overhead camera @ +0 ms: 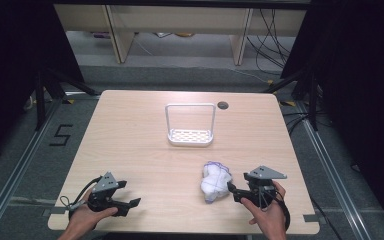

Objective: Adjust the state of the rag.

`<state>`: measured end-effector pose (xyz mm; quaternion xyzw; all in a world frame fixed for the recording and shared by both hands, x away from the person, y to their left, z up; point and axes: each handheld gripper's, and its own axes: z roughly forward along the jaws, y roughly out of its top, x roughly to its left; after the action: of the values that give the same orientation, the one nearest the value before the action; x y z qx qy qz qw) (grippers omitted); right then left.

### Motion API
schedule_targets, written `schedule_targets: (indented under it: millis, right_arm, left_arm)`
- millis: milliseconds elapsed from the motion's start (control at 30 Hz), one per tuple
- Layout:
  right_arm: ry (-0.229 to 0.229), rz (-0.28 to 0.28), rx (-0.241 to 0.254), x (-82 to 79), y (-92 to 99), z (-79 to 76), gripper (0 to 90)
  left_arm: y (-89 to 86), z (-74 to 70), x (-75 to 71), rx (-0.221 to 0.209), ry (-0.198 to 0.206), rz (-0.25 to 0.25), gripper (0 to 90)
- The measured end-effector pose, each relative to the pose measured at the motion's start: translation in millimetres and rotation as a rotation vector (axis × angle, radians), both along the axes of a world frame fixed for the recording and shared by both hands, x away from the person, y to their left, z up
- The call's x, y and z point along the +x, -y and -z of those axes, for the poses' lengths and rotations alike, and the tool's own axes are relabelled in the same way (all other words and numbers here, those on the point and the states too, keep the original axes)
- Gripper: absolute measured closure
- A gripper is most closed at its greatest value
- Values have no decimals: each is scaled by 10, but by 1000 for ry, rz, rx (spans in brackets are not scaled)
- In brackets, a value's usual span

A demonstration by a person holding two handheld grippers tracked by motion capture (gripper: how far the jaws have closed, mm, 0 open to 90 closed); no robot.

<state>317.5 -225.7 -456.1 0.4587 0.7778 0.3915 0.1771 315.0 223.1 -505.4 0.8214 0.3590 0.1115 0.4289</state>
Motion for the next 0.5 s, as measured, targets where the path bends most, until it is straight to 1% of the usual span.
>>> schedule_targets:
  millis: [33,67,133,167,233,267,333,367,400,433,467,500]
  right_arm:
    - [-5,-7,12,18,-34,-15,305]
    - [4,-8,3,36,-63,-38,307]
    - [1,-40,3,91,-145,-79,317]
    - [9,-41,-6,111,-181,-100,323]
    - [20,-72,-35,200,-288,-141,342]
    - [7,-76,-38,243,-342,-157,356]
    - [-5,-92,-54,338,-436,-150,393]
    - [-19,-90,-49,368,-476,-142,406]
    - [-31,-100,-65,409,-511,-130,424]
    - [-60,-101,-70,436,-551,-124,440]
    - [-57,-122,-87,484,-583,-97,452]
    - [-78,-124,-87,502,-612,-89,470]
  left_arm:
    - [15,10,-3,-21,8,-14,159]
    - [12,5,-3,-15,6,-17,159]
    - [5,2,4,-7,1,-10,159]
    - [6,6,3,-8,3,-12,159]
    - [8,6,0,-10,3,-12,159]
    - [8,6,0,-10,3,-12,159]
    - [9,7,1,-12,4,-11,159]
    - [-9,1,5,11,4,3,159]
    - [7,12,0,-9,9,-13,159]
    - [5,13,1,-8,10,-14,159]
    - [4,15,3,-8,8,-14,159]
    - [8,17,2,-13,5,-19,159]
